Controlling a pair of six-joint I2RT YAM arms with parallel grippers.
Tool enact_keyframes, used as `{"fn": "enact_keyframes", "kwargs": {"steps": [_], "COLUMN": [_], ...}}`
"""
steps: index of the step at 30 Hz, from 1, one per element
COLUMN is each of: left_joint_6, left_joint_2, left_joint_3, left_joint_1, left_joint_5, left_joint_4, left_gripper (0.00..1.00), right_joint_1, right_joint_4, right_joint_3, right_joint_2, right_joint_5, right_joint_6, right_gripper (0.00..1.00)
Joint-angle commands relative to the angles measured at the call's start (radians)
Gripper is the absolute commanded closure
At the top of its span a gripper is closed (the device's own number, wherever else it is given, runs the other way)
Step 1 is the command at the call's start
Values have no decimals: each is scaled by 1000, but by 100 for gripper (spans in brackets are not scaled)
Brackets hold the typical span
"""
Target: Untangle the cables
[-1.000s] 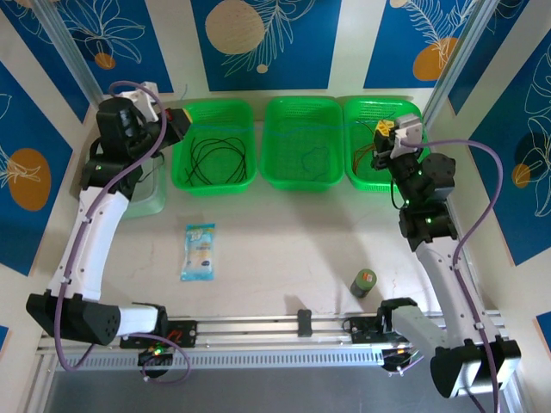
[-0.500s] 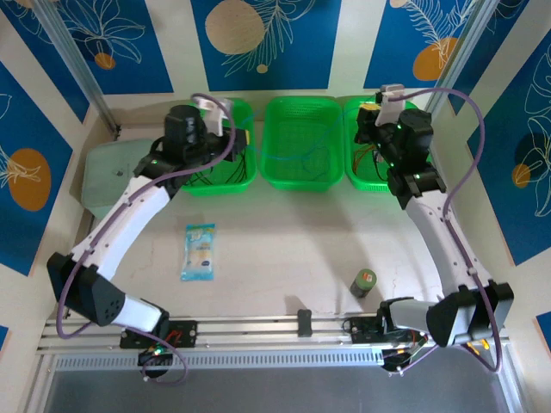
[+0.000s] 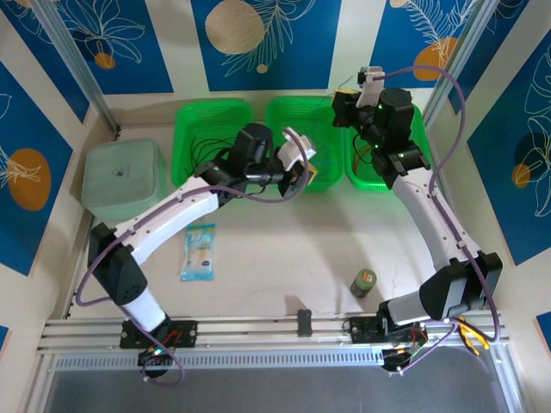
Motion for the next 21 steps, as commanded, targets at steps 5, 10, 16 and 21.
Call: {"fn": "enact_keyframes", "kwargs": {"steps": [5, 10, 16, 21], "left_joint_6": [44, 23, -16, 65], "left_joint_2": [198, 399, 596, 668], "left_joint_3": [215, 466, 715, 757], "left_joint_1": [-15, 23, 77, 78], "left_joint_5": [-141, -309, -375, -482], "left_joint_4": [-98, -247, -364, -341], "left_gripper": [100, 100, 94, 93], "right_joint_1": [45, 51, 68, 49], "right_joint_4": [28, 41, -26, 70], "right_joint_3": [70, 73, 131, 77], "right_joint_2": [-66, -113, -98, -1], "right_joint_5": [-47, -47, 29, 69], "right_joint_6": [72, 85, 11, 30], "right_gripper": [100, 100, 100, 100]}}
